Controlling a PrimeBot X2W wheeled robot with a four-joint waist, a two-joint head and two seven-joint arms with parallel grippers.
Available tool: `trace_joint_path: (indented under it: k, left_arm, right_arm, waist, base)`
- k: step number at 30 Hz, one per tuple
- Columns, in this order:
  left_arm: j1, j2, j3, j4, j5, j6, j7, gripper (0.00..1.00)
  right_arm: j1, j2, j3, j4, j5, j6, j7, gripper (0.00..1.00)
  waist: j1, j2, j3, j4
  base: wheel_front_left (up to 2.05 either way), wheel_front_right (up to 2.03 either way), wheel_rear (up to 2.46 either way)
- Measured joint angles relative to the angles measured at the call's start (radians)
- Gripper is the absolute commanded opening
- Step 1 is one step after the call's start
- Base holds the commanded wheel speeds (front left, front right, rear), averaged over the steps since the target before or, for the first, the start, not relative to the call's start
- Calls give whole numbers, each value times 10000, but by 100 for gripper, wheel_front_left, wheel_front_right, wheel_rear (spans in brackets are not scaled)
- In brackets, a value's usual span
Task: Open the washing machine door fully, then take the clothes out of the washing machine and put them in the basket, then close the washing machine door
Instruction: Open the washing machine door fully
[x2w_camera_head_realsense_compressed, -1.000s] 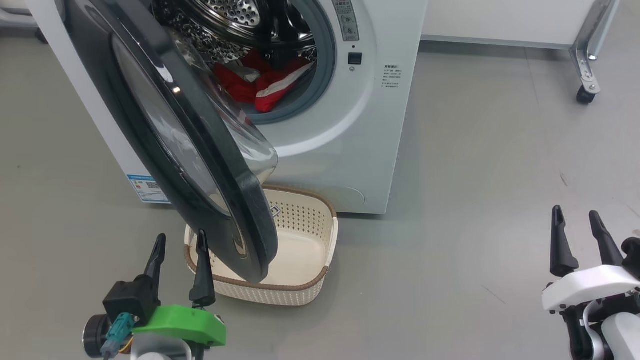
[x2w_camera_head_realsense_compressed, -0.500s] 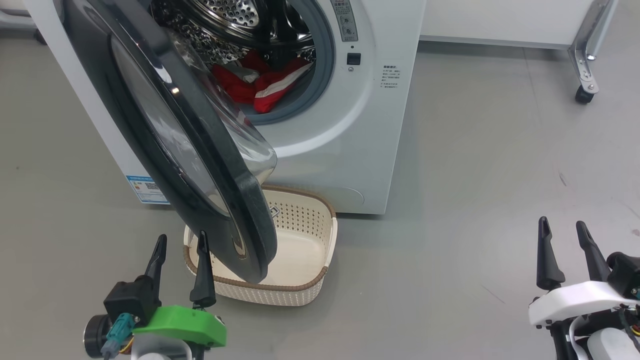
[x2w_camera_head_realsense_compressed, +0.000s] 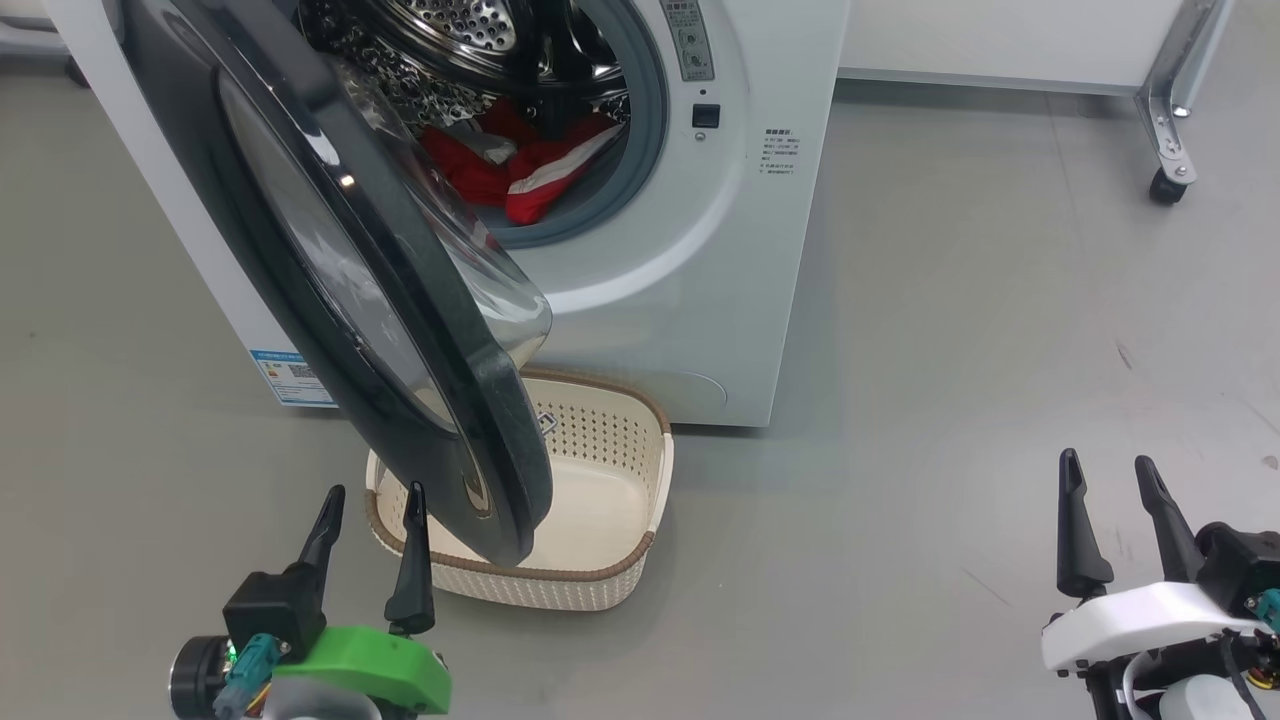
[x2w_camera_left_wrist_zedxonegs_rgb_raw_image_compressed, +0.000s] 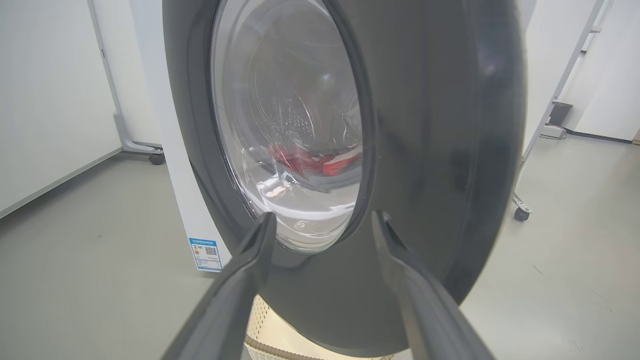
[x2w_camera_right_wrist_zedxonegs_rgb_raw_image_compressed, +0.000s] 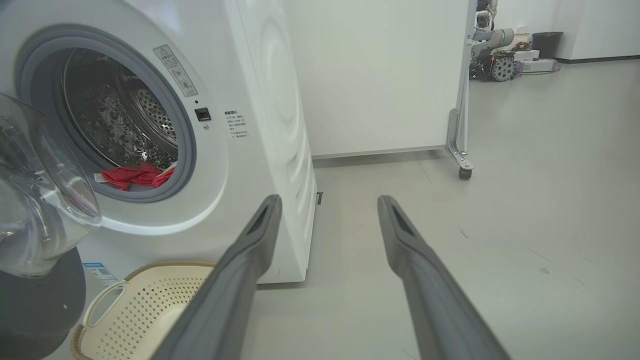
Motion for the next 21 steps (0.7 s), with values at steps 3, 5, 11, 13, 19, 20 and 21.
trace_joint_path:
  k: [3, 5, 11, 13, 19, 20, 21]
  left_arm:
    - [17, 96, -15, 36, 115, -40, 0, 100]
    - [17, 192, -15, 67, 230, -42, 0, 100]
    - [15, 265, 15, 86, 284, -44, 0, 100]
    - [13, 265, 15, 94, 314, -52, 0, 100]
    - [12, 257, 23, 132, 328, -54, 0, 100]
    - [12, 255, 23, 132, 328, -54, 0, 100]
    - [12, 255, 23, 134, 328, -54, 0, 100]
  right_arm:
    - [85, 48, -13, -23, -6, 0, 0, 100]
    - [94, 79, -23, -52, -12, 0, 0, 100]
    - [121, 142, -23, -128, -98, 0, 0, 100]
    - [140, 148, -25, -146, -125, 0, 0, 100]
    - [266, 161, -13, -157, -171, 0, 0, 100]
    - [269, 163, -12, -159, -171, 0, 0, 100]
    - [269, 165, -10, -161, -173, 0, 0, 100]
  waist:
    - [0, 0, 13, -7]
    - [0, 0, 23, -7]
    - [1, 0, 45, 14]
    - [1, 0, 42, 26]
    - [0, 0, 24, 56]
    - [0, 0, 24, 60]
    - [0, 0, 25, 63]
  base:
    - [0, 0, 0]
    - [0, 0, 0]
    - [0, 0, 0]
    - [0, 0, 0]
    - [0, 0, 0]
    - [0, 0, 0]
    - [0, 0, 0]
